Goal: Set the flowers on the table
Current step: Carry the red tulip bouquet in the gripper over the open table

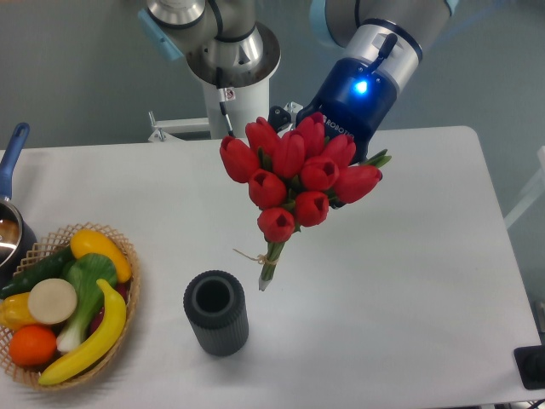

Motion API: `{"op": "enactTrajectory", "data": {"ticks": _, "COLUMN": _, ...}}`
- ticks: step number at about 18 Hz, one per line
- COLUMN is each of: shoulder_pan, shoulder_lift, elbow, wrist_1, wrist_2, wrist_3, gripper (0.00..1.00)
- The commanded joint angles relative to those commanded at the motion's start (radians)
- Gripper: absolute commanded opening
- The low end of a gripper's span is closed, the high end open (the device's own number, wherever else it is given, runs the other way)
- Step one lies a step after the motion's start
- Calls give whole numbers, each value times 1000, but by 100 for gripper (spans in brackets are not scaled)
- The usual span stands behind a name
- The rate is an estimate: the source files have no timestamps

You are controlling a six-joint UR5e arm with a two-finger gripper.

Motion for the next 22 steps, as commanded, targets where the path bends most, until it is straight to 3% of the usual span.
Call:
{"op": "enactTrajectory", "data": {"ticks": 12, "shoulder_pan": 2, "shoulder_lift": 23, "elbow": -15, "wrist_1": -2, "wrist_2": 43, "wrist_3": 18, "gripper": 43}}
{"op": "enactTrajectory", "data": {"ticks": 18, "shoulder_pan": -2, "shoulder_lift": 46, "elbow": -20, "wrist_1": -3, "wrist_2": 213, "wrist_3": 28, "gripper": 43}}
{"op": "enactTrajectory", "data": {"ticks": 22, "shoulder_pan": -6, "shoulder_lift": 64, "elbow": -48, "wrist_1": -6, "wrist_2": 356, "wrist_3": 107, "gripper": 43}}
